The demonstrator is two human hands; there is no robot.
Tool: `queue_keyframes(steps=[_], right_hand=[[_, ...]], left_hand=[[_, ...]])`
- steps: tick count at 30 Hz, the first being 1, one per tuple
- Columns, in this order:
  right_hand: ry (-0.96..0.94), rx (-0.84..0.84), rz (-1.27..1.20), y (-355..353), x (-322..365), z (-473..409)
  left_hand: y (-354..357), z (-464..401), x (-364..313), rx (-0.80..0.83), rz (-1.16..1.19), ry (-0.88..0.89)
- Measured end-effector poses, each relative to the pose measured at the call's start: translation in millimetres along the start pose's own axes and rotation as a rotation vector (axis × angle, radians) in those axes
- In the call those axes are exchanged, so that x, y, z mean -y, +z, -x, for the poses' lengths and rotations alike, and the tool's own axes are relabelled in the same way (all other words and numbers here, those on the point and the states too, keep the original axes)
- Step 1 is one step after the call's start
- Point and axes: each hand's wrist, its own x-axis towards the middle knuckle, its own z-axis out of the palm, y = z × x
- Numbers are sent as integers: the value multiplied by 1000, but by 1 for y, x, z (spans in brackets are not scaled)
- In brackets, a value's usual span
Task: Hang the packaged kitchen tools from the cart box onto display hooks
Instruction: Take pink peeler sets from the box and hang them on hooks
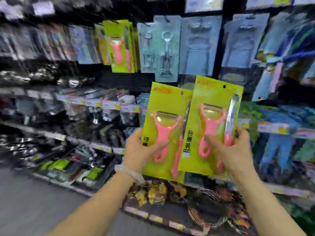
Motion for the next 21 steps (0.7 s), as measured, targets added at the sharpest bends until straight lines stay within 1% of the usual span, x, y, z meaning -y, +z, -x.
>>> queue_keyframes(steps=[4, 7, 9, 11, 13, 17, 21], right_hand=[[-17, 102, -16, 91, 20, 1], [-55, 127, -21, 142, 34, -8], [-73, 150, -27, 168, 44, -19], [-74, 181, -45, 189, 54, -32], [-77, 190, -72, 208, 62, -50], [-135, 140, -104, 246, 73, -97], [-183, 100, -110, 285, 83, -147]], left_hand=[[-95, -16, 6, -143, -20, -20], [-136, -39, 5, -250, -24, 0], [-155, -58, 8, -285, 13, 0], [-168, -81, 15, -258, 41, -3], [-181, -110, 27, -231, 16, -3], [-195, -177, 38, -249, 67, -10], [-197, -243, 26, -232, 101, 59]])
